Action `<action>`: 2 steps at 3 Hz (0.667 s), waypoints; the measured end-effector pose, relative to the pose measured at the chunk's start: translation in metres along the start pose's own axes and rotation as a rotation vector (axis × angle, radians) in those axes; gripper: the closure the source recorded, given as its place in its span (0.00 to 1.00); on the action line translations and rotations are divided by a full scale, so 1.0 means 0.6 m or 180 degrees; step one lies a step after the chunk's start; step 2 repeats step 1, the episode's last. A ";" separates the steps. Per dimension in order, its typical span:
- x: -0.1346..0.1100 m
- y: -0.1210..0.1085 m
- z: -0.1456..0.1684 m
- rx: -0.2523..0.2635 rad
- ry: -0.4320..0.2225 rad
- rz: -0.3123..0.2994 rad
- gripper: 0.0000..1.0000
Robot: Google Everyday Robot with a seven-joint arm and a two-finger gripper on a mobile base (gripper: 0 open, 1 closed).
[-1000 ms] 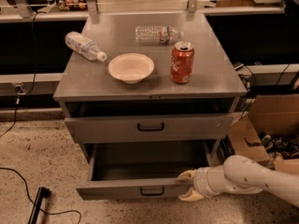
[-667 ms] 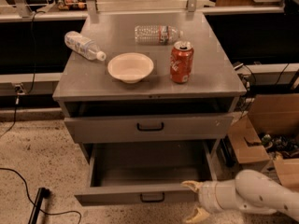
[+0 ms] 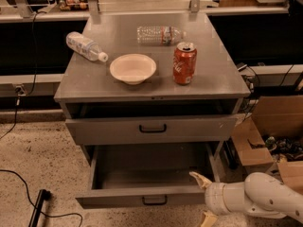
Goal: Open middle drawer
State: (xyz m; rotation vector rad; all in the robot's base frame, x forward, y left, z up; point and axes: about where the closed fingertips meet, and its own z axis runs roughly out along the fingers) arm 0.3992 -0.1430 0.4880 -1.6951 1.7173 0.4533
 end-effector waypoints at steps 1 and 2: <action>-0.001 0.000 -0.001 0.0001 -0.0007 0.0006 0.00; -0.001 0.000 -0.001 0.0001 -0.0007 0.0006 0.00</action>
Offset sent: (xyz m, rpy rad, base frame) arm 0.0000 0.0000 0.0000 0.0000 0.0000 0.0000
